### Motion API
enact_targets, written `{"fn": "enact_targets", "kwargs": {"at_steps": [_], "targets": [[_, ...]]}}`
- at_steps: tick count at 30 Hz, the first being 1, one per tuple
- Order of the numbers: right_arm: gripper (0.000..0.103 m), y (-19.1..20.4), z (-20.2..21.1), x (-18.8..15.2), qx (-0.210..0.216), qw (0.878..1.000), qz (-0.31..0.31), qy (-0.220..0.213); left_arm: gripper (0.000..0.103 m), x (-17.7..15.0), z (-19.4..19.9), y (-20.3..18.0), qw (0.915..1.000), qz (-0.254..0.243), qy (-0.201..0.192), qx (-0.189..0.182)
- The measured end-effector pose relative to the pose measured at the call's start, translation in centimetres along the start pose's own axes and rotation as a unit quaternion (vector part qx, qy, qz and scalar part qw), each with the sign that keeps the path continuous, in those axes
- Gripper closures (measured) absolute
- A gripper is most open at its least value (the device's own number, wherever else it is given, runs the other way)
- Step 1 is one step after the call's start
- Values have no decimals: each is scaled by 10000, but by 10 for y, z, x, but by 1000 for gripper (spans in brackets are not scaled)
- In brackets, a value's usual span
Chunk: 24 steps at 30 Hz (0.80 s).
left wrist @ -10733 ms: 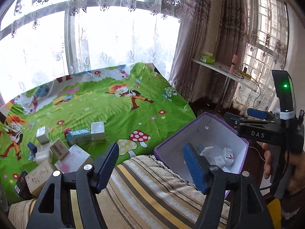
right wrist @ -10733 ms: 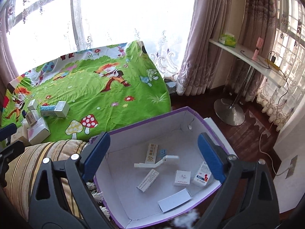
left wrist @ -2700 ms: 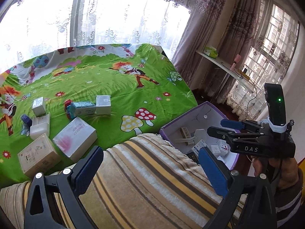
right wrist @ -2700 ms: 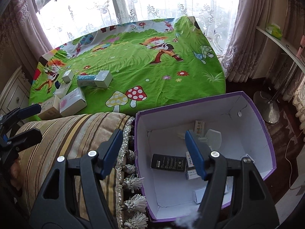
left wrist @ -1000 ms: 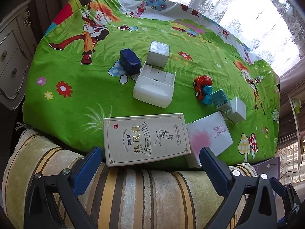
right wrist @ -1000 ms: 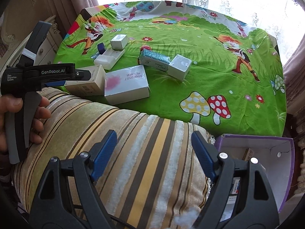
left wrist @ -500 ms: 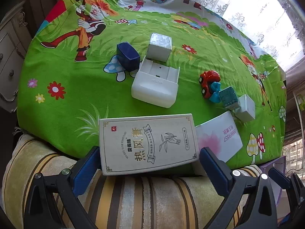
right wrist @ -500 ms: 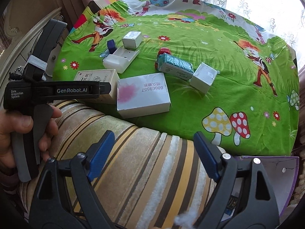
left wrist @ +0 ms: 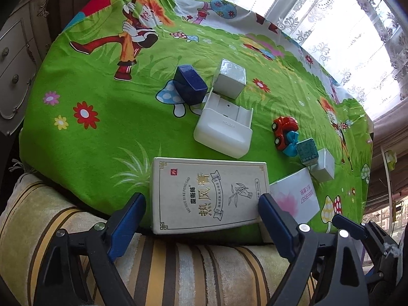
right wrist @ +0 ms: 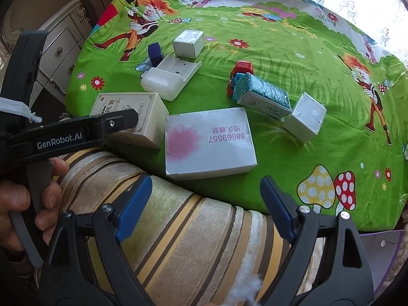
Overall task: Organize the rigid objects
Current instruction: 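Grasp the teal box with the right gripper while the left holds the tan box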
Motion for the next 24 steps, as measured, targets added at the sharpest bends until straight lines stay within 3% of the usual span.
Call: {"fn": "enact_targets", "kwargs": {"at_steps": [5,8,15,21,24], "targets": [[14,-25,4,18,-231,9983,-502,-176,11,0,-2,1,10000,42,16,-76],[14,-43,6,32,-426,9976,-488,-260,4,-3,-4,-3,9999,-54,75,-55],[14,-62,-6,56,-746,9892,1255,-127,0,-6,-5,-17,9990,-449,62,63],[14,-62,-24,70,-372,9747,2205,17,0,-6,-10,-24,9970,-725,72,273],[14,-56,-35,71,-130,9735,2275,193,0,-4,-11,-27,9963,-798,24,328]]}}
Point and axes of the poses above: each gripper's, at about its wrist camera, not at the fingertips, and z roughly against the way its jaws point, y to its left, x to its top, the point moved 7 cm from there along -z, roughly the way its jaws point, and after that the axes turned 1 degree about z, right-handed, at the moved point
